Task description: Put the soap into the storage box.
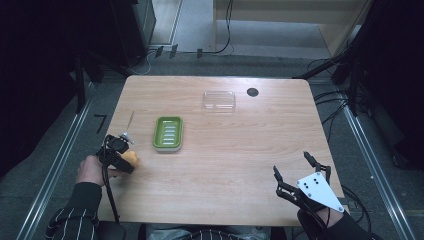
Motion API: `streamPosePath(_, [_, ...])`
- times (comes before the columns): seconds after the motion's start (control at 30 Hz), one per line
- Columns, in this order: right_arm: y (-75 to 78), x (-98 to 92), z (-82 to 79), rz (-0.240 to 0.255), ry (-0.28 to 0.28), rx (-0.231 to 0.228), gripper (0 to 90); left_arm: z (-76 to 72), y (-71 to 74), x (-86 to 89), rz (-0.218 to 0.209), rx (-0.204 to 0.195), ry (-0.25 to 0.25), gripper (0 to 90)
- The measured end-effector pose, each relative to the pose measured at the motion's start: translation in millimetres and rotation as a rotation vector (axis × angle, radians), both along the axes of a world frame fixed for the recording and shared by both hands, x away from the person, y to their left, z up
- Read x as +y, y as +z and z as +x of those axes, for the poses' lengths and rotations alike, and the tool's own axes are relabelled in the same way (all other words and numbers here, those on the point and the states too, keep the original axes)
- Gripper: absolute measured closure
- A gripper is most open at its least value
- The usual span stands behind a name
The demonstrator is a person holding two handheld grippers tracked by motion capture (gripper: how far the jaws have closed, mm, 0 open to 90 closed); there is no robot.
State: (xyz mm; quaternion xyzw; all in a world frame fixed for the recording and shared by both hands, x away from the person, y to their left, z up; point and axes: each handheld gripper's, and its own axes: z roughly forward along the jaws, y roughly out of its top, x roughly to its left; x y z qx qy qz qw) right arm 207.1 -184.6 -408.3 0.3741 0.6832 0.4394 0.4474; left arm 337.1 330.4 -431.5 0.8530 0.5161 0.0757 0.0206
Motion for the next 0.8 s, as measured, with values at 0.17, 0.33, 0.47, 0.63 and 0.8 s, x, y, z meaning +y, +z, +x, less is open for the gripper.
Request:
streamPosePath(0.17, [0.0,0.0,0.1,0.0,0.0,0.001,13.4,-1.0,5.4,-3.1,0.001,-0.005,-0.009,40.0])
streamPosePath(0.33, [0.0,0.1,0.1,0.0,0.001,0.002,13.4,-2.0,8.5,-8.4,0.002,-0.005,-0.021,40.0])
streamPosePath(0.47, [0.0,0.0,0.1,0.0,0.002,0.003,13.5,-2.0,10.6,-12.8,0.003,-0.005,-0.033,40.0])
streamPosePath(0.63, [-0.1,0.1,0.1,0.0,0.003,0.004,13.4,-1.7,13.0,-18.2,0.002,-0.013,-0.043,40.0])
streamPosePath(0.8, [-0.1,0.5,0.1,0.0,0.001,0.005,13.5,-1.2,14.7,-23.3,0.002,-0.018,-0.06,40.0])
